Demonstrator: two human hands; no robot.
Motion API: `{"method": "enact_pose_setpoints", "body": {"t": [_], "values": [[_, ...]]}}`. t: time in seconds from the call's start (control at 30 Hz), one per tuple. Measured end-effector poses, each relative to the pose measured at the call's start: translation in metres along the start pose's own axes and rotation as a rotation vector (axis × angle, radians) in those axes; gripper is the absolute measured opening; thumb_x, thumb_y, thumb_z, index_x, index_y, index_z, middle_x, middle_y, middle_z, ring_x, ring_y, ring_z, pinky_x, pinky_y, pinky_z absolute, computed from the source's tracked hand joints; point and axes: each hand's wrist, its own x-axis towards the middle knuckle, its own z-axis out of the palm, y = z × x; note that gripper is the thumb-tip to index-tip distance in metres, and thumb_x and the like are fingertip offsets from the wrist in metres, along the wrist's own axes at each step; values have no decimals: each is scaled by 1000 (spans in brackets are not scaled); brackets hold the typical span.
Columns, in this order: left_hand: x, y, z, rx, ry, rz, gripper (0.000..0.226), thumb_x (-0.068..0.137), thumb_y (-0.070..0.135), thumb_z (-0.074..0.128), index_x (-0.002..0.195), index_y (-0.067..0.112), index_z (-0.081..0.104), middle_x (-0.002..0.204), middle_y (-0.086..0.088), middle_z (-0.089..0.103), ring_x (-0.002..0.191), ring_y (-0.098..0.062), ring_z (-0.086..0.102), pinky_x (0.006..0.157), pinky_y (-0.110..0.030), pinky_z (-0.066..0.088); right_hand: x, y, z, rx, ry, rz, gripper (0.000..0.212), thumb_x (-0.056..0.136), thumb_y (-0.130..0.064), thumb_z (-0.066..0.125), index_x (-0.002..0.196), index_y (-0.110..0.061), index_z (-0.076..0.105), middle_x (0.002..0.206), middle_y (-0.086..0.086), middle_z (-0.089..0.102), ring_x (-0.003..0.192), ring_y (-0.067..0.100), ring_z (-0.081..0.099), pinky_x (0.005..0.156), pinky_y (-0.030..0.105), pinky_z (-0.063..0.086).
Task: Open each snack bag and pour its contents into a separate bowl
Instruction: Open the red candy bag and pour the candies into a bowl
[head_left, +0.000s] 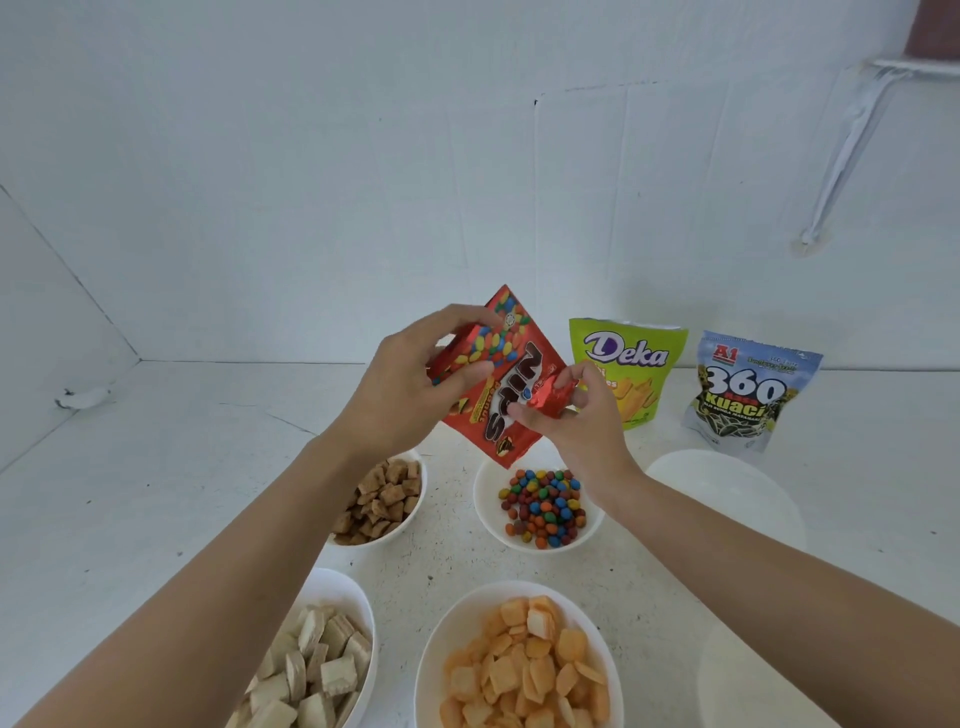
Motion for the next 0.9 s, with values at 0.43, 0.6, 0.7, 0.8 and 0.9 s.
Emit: {"method": "enact_pose_setpoints", "body": {"t": [0.43, 0.6, 0.7, 0.8, 0.9], "values": [[-5, -19, 11, 167, -135, -12, 31, 101, 7, 55, 121, 28, 65, 116, 22, 64, 105, -4, 67, 73, -19, 60, 5, -2, -11, -351, 10, -108, 55, 73, -36, 86, 111, -27, 48, 116, -6, 56, 103, 9, 55, 83, 24, 49], [-2, -17, 22, 195, -117, 41, 24, 102, 13, 56, 120, 27, 66, 117, 11, 66, 106, -2, 63, 79, -16, 55, 5, 3, -8, -359, -129, -146, 23, 87, -28, 76, 106, -19, 67, 95, -10, 72, 86, 3, 66, 72, 15, 47], [-5, -20, 32, 282, -186, 39, 28, 103, 15, 54, 125, 29, 64, 116, 16, 59, 106, 13, 53, 83, -5, 46, 0, 13, -9, -350, -106, -97, 19, 88, -25, 74, 103, -18, 64, 92, -9, 70, 85, 6, 65, 73, 19, 47], [-3, -17, 32, 270, -160, 54, 27, 103, 15, 54, 125, 27, 64, 117, 15, 60, 107, 10, 53, 83, -7, 48, -2, 7, -8, -342, -91, -133, 19, 90, -23, 72, 106, -19, 62, 93, -12, 69, 89, 1, 63, 73, 11, 46], [-1, -11, 26, 235, -91, 90, 25, 103, 13, 55, 120, 24, 68, 115, 10, 68, 106, -2, 62, 80, -18, 55, -2, -5, -7, -319, -68, -189, 16, 90, -20, 72, 105, -18, 65, 91, -12, 70, 86, -2, 63, 69, 6, 45]]}}
